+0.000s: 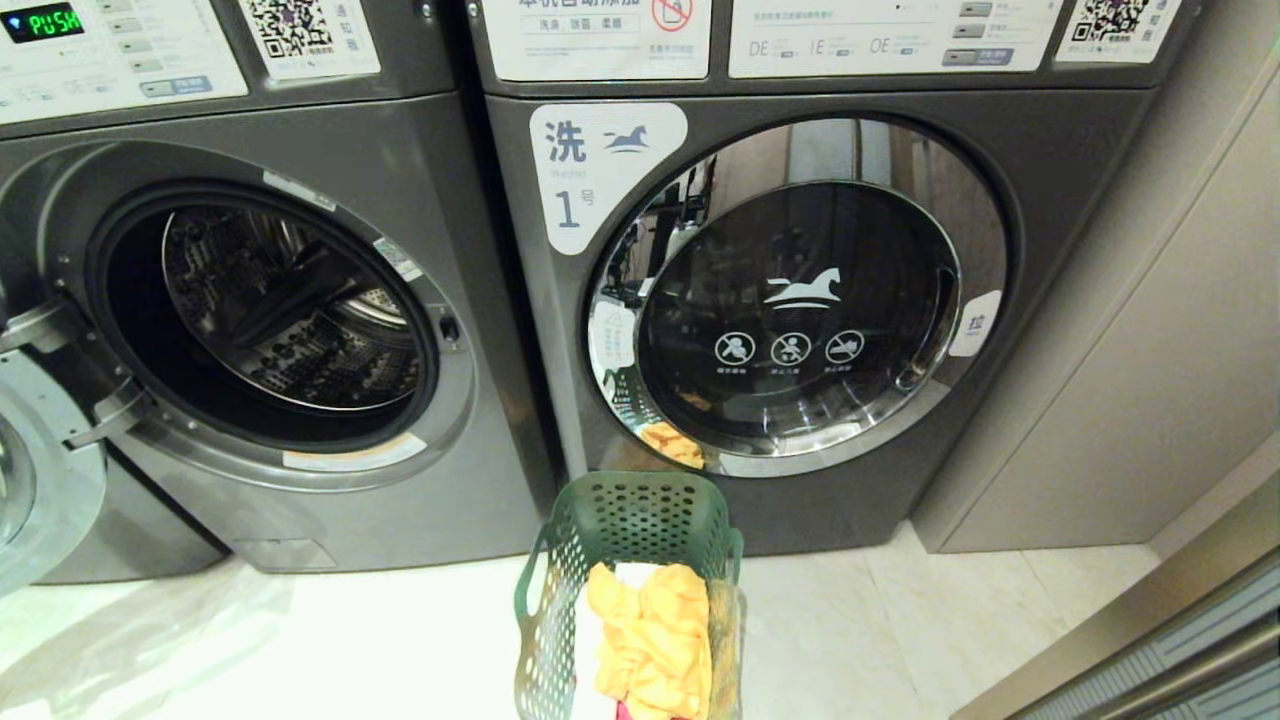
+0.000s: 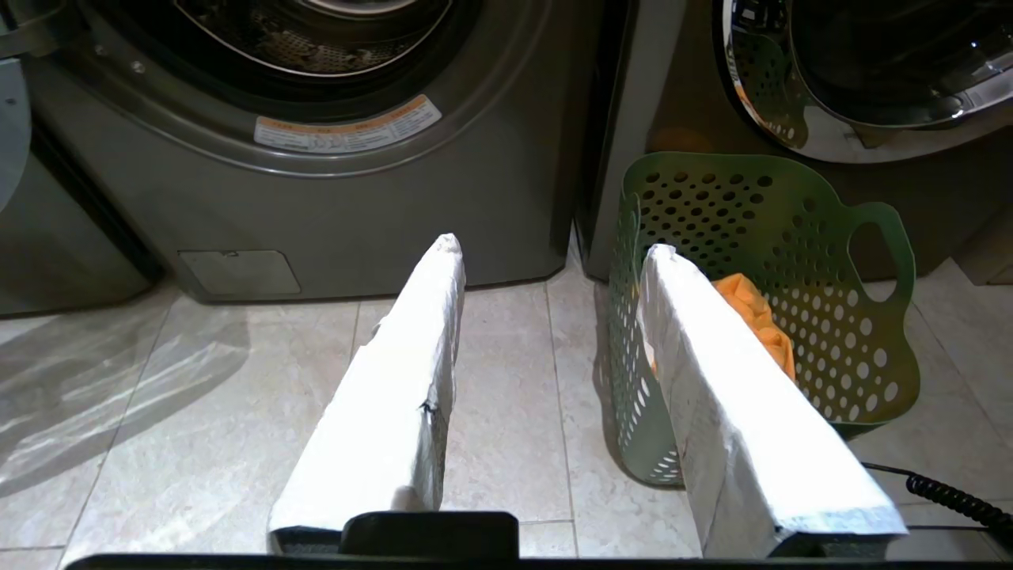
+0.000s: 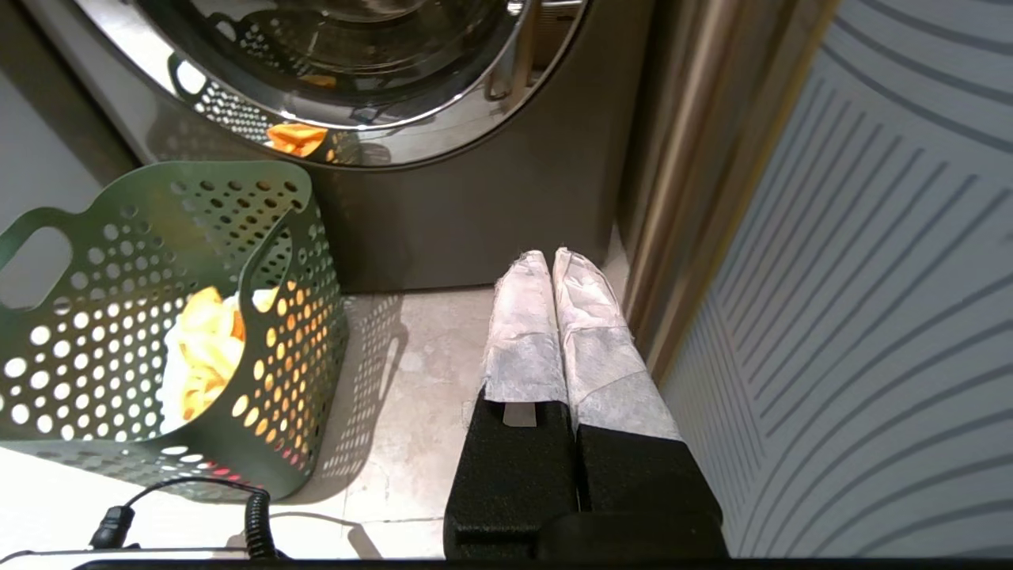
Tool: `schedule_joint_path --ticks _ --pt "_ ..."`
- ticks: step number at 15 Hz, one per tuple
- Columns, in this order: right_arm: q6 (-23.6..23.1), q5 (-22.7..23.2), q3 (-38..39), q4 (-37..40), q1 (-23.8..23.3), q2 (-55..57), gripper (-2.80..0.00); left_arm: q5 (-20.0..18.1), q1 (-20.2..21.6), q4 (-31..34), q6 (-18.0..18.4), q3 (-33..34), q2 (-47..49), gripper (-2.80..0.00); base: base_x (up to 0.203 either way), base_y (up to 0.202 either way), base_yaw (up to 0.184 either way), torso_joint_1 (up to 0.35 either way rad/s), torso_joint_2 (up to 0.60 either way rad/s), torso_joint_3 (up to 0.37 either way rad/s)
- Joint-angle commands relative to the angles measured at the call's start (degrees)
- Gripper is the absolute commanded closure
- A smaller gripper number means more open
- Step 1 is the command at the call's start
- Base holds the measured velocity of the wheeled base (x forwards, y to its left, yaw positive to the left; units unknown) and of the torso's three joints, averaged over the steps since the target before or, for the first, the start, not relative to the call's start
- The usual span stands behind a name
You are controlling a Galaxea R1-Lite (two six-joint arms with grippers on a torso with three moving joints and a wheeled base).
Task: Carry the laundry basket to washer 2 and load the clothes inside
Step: Place the clothes into the washing machine
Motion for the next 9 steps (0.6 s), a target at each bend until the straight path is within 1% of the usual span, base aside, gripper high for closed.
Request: schedule_joint_path --ticks 1,4,5,6,9 --pt "0.02 0.0 0.0 0.0 0.12 0.07 0.0 0.01 0.0 -0.01 -0.03 0.0 0.07 0.0 0.0 0.0 0.0 0.0 0.0 0.0" --pt "0.02 0.0 0.0 -0.01 0.09 0.07 0.0 -0.07 0.0 -0.1 -0.03 -0.01 0.07 0.0 0.0 0.0 0.0 0.0 0.0 0.0" --pt "0.02 0.0 0.0 -0.02 0.04 0.07 0.0 -0.07 0.0 -0.1 -0.03 -0.05 0.07 0.0 -0.001 0.066 -0.018 0.009 0.0 -0.007" --pt "0.02 0.0 0.0 -0.03 0.04 0.07 0.0 -0.07 0.0 -0.1 -0.03 -0.09 0.07 0.0 -0.001 0.126 -0.013 0.004 0.0 0.002" --pt "0.02 0.0 0.0 0.0 0.04 0.07 0.0 -0.07 0.0 -0.1 -0.12 -0.09 0.07 0.0 0.0 0.188 -0.004 0.002 0.0 -0.002"
